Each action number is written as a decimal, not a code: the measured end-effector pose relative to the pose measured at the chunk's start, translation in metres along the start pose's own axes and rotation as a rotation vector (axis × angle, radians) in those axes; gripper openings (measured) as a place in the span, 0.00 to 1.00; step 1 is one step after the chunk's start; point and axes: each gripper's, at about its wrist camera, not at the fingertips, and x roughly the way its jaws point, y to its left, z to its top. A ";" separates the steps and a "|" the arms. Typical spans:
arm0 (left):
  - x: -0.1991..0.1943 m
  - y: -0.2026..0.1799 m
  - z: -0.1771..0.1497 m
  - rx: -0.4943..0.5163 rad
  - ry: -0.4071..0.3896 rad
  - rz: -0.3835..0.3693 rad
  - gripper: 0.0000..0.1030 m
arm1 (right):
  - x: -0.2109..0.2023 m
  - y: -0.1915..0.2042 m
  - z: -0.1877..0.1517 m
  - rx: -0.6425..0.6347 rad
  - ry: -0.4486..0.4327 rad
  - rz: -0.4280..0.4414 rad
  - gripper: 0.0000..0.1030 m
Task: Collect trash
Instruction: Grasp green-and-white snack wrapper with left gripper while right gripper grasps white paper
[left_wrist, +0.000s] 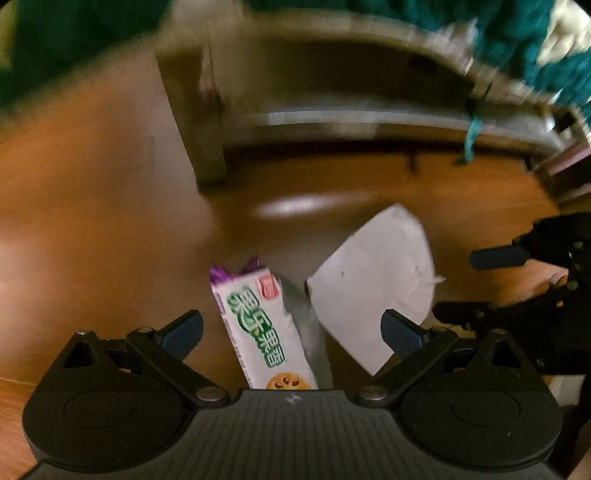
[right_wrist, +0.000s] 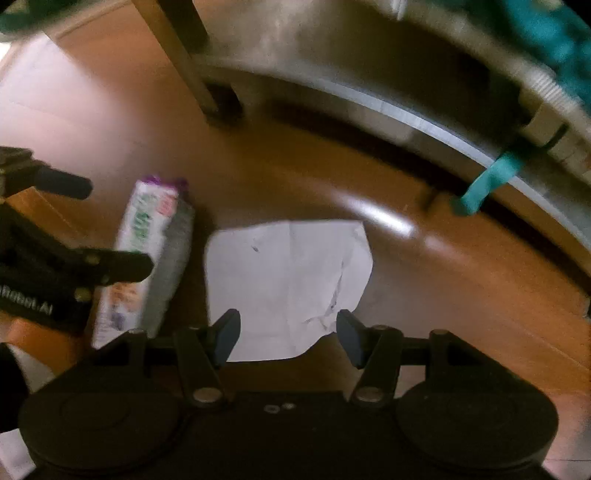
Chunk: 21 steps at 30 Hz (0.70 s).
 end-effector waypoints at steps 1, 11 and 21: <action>0.012 0.001 -0.002 -0.007 0.021 0.004 1.00 | 0.009 -0.001 0.001 0.000 0.011 -0.004 0.55; 0.074 0.016 -0.009 -0.112 0.102 0.004 0.97 | 0.057 -0.004 0.010 0.010 0.016 -0.020 0.57; 0.087 0.017 -0.012 -0.158 0.121 0.019 0.44 | 0.053 0.025 -0.003 -0.112 -0.021 -0.108 0.15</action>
